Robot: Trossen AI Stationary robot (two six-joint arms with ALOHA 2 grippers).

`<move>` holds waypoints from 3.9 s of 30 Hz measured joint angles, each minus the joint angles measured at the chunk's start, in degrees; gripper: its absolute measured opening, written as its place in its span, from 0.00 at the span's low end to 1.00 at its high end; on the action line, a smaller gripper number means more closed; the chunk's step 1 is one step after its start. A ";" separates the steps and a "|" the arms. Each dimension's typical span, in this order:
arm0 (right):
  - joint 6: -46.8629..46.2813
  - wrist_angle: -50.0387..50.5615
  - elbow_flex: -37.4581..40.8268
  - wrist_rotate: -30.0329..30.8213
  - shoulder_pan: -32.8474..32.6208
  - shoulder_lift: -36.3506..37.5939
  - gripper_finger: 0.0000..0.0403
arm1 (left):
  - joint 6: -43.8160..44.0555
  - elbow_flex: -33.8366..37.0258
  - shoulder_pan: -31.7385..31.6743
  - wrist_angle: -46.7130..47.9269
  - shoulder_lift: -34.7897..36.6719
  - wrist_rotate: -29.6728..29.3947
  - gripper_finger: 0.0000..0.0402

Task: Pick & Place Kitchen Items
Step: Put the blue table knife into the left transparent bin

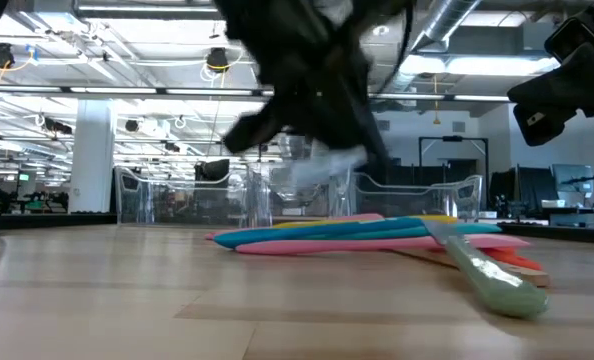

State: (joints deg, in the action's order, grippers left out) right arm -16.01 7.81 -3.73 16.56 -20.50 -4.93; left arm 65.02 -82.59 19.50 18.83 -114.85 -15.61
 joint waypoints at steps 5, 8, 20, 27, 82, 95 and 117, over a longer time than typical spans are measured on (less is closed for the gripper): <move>-0.07 0.00 0.00 0.00 -0.01 0.01 0.01 | -6.05 -0.04 2.18 0.74 8.30 -9.96 0.01; -0.11 0.00 0.00 0.00 -0.01 0.00 0.01 | -11.00 -0.07 3.97 0.54 13.08 -17.95 0.01; -0.11 -0.02 0.00 0.00 0.00 0.02 0.01 | -27.18 -0.15 6.54 0.03 21.70 -33.53 0.01; -0.09 -0.02 0.00 0.00 0.01 0.02 0.01 | -30.76 -0.13 2.21 0.07 21.66 -29.86 0.01; 1.55 -0.02 0.01 0.02 0.00 0.00 0.01 | -32.61 -0.13 -43.67 0.36 9.72 8.23 0.01; 2.38 -0.02 0.01 0.02 -0.01 0.00 0.01 | -31.07 -0.13 -45.00 -0.12 4.59 10.55 0.01; 2.49 -0.02 0.02 0.04 0.00 0.00 0.01 | -43.16 -0.17 -46.32 18.69 18.32 -7.40 0.01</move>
State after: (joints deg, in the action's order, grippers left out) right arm -13.52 7.79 -3.70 16.60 -20.50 -4.93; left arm 21.86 -82.76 -26.82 37.52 -96.53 -23.01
